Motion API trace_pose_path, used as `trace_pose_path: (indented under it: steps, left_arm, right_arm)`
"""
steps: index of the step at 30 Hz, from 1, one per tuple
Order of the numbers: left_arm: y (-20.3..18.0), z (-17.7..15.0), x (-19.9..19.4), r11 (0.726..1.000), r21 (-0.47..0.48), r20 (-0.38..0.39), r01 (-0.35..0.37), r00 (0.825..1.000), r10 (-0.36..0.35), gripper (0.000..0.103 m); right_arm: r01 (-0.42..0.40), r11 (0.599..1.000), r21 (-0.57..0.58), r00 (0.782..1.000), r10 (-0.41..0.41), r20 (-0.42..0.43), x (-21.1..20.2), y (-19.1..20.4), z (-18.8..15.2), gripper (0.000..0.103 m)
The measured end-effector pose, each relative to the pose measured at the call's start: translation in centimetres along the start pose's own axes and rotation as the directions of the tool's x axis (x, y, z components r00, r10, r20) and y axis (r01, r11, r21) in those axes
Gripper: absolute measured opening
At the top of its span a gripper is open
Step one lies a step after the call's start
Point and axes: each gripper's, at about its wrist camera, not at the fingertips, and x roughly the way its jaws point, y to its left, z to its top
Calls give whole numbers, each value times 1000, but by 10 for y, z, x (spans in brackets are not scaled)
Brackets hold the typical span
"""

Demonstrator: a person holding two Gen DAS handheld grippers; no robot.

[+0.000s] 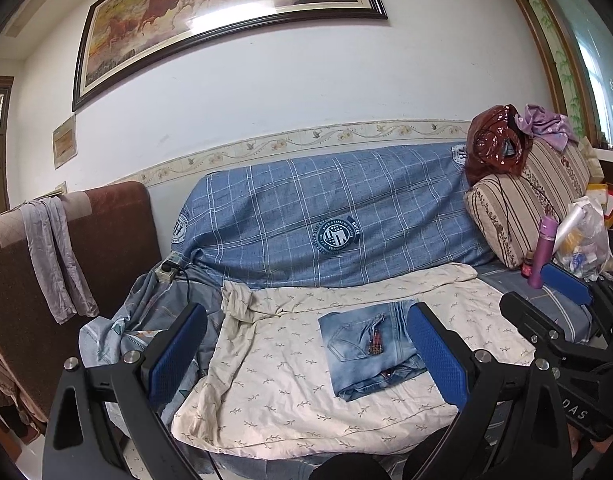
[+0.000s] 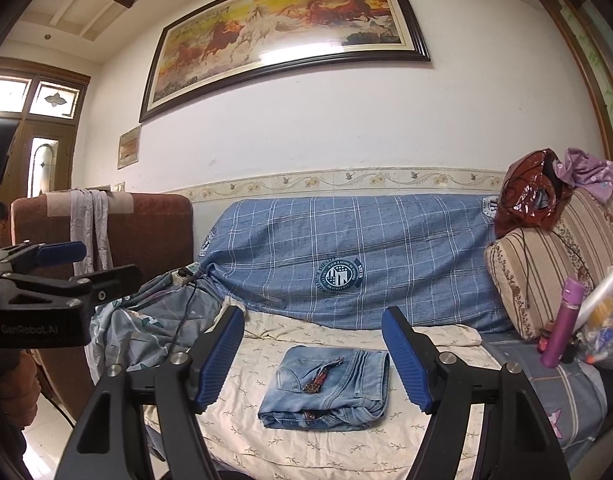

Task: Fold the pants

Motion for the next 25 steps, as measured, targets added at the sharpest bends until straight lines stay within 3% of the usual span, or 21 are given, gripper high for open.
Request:
trace_pose_path:
  steps: [17, 23, 25]
  left_arm:
    - [2, -5, 11, 999, -18, -31, 32, 999, -32, 100]
    - [3, -5, 26, 999, -25, -26, 31, 999, -32, 100]
    - [3, -7, 43, 999, -32, -58, 31, 998, -33, 100]
  right_arm:
    - [11, 1000, 5, 999, -11, -40, 7, -2, -5, 75]
    - [0, 1000, 18, 998, 1, -69, 27, -3, -9, 75]
    - [9, 1000, 14, 996, -8, -83, 38, -5, -10, 75]
